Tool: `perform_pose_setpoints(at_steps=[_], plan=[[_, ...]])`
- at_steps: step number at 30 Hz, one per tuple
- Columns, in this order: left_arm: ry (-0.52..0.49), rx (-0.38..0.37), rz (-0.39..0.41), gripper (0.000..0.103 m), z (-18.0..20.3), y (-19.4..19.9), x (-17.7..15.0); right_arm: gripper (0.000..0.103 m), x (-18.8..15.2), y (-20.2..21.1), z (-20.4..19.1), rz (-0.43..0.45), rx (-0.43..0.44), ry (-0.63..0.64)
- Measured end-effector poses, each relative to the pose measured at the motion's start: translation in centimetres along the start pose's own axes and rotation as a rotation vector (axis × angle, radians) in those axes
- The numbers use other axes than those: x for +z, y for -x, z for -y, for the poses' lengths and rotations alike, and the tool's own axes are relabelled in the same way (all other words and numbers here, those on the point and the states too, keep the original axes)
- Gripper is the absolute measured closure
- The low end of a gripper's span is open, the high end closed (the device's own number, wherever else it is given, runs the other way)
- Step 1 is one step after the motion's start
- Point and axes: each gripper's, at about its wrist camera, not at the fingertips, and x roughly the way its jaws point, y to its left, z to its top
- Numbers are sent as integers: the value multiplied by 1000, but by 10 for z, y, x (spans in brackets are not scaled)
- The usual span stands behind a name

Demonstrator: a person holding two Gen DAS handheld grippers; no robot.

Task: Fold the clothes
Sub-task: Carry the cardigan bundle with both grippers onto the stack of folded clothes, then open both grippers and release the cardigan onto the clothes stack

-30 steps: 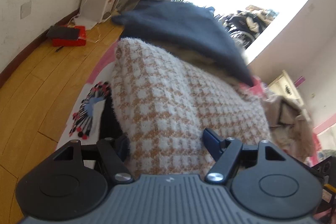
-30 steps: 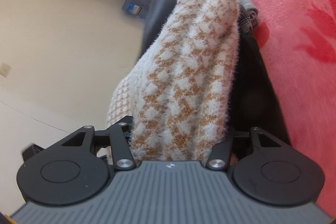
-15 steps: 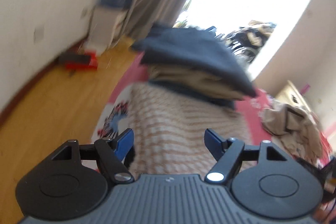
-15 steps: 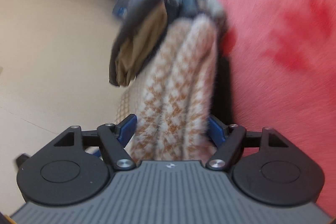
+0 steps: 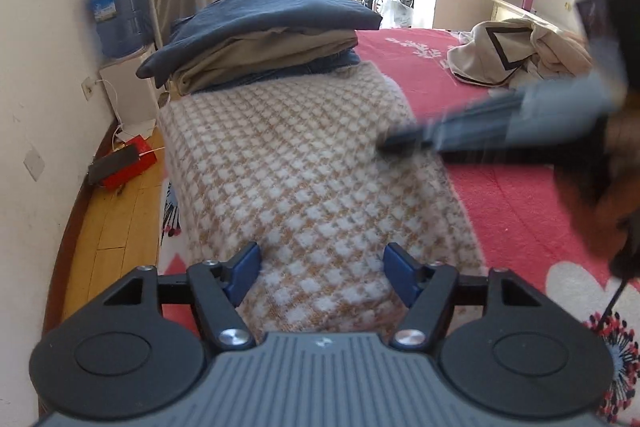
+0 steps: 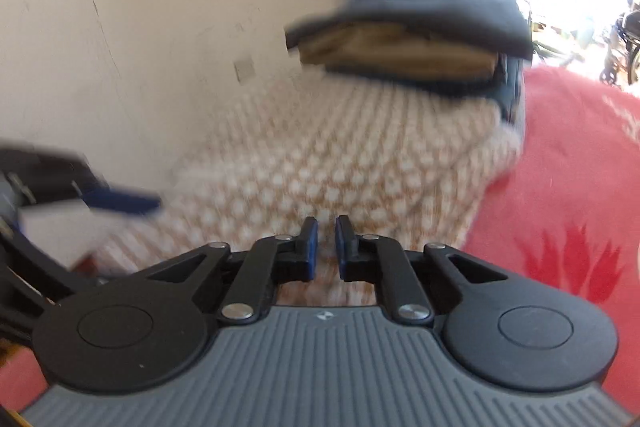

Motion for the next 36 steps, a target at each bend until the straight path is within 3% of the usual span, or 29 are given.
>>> perform_pose_setpoints(at_steps=[2, 4, 5, 7, 9, 11, 14, 18, 21, 24, 28, 30, 32, 34, 36], plan=[[1, -1, 6, 33, -1, -2, -2, 94, 11, 6, 12, 69, -33, -42], [2, -6, 10, 33, -1, -1, -4, 95, 11, -11, 31, 40, -83, -101], [2, -13, 12, 32, 0, -2, -4, 96, 5, -26, 39, -29, -91, -96], [-5, -7, 11, 31, 1, -4, -5, 96, 0, -42, 49, -83, -90, -97], [1, -11, 19, 30, -1, -4, -6, 94, 17, -31, 38, -57, -103, -58], [4, -15, 25, 30, -2, -4, -8, 94, 37, -28, 30, 15, -58, -54], [1, -20, 33, 30, -2, -3, -10, 94, 72, -55, 5, 36, 35, -3], [5, -27, 36, 31, -5, -3, -10, 94, 94, -138, -25, -107, 179, 7], [44, -39, 33, 30, -14, -3, -10, 96, 83, -180, -34, -229, 149, 12], [30, -43, 42, 30, -13, 1, -13, 95, 92, -150, -33, -183, 141, -18], [26, -36, 52, 30, -10, 2, -16, 93, 74, -40, -12, -11, 86, -50], [29, -30, 48, 30, -9, 1, -15, 93, 52, 3, -2, 15, 54, -85], [30, -18, 37, 30, -7, 1, -13, 92, 24, 18, 1, -18, 28, -75], [14, -7, 14, 30, -1, 0, -10, 91, -5, 2, 4, -151, 36, -77], [-1, 30, -2, 30, 5, 0, -4, 91, -18, -5, 2, -148, 17, -82]])
